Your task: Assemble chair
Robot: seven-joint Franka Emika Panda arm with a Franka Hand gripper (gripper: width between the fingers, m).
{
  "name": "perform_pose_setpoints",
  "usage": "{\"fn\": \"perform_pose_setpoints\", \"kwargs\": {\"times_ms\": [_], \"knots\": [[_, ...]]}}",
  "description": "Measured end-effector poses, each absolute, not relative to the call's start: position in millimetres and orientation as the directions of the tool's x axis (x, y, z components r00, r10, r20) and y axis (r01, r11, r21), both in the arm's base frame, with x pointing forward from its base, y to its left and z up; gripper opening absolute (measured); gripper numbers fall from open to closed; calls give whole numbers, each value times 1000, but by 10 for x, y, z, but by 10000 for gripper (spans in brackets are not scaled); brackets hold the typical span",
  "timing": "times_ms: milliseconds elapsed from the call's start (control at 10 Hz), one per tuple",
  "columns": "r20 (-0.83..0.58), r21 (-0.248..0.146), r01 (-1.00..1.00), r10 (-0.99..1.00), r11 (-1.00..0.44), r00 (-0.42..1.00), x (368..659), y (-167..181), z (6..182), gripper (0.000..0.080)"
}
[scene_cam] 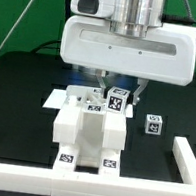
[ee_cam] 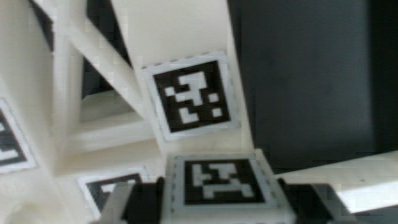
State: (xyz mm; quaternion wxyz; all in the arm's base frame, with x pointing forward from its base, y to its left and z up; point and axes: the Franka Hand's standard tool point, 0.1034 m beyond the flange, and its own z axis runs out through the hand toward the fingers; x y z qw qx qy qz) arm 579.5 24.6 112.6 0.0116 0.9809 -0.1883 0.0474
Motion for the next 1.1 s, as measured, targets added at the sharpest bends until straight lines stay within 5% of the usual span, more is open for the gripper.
{"fn": "perform_pose_setpoints", "kwargs": {"times_ms": [1100], "knots": [[26, -97, -920, -925, -379, 379, 5849, 179, 1119, 284]]}}
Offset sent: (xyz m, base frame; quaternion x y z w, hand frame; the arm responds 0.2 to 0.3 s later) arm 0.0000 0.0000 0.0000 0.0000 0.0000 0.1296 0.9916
